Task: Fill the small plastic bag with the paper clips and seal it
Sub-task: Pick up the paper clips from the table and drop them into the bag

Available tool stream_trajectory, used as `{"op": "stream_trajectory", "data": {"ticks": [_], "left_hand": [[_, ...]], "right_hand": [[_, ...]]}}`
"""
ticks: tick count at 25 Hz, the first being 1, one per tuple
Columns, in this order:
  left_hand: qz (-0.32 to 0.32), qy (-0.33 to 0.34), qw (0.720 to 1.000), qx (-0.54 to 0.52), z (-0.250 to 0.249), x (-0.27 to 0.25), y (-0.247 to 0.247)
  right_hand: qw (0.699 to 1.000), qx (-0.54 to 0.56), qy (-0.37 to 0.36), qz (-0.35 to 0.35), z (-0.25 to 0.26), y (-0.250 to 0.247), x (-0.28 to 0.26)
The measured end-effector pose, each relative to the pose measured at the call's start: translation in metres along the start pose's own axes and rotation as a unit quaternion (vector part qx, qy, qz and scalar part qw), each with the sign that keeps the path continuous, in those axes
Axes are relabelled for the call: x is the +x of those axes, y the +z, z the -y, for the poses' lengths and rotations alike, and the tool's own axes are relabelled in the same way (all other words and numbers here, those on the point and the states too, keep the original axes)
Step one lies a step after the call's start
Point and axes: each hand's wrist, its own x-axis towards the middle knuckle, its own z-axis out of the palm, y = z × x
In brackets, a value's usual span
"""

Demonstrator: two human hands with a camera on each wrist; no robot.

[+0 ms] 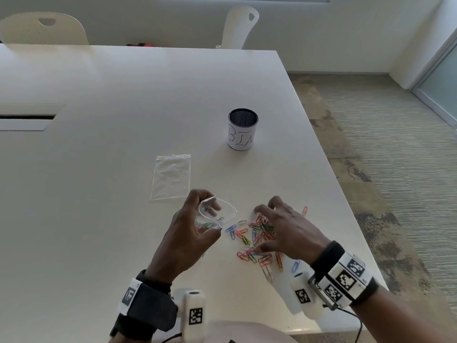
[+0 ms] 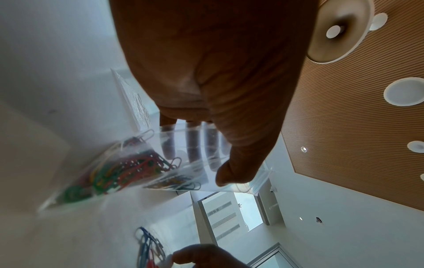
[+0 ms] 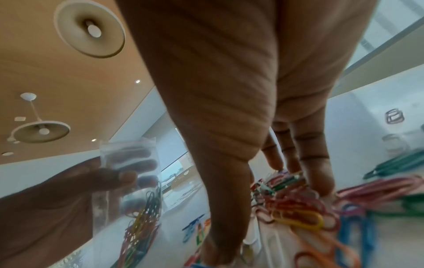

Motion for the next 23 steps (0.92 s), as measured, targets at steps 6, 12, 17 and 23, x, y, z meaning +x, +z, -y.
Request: {"op": "stream_trajectory", "data": {"ticks": [6, 12, 17, 23], "left_hand": [[0.0, -0.002, 1.0, -0.001, -0.001, 0.001, -0.001], [0.002, 0.0, 1.0, 0.001, 0.0, 0.002, 0.0], [0.009, -0.002, 1.0, -0.006, 0.001, 0.003, -0.001], [0.004, -0.008, 1.0, 0.002, 0.003, 0.001, -0.002]], "right_hand": [[0.997, 0.031, -0.035, -0.069, 0.005, 0.015, 0.006], [0.992, 0.019, -0.055, -0.108, 0.008, 0.019, 0.011], [0.988, 0.11, -0.031, -0.108, -0.002, 0.004, 0.015], [0.928, 0.356, -0.04, -0.099, 0.002, -0.037, 0.001]]}}
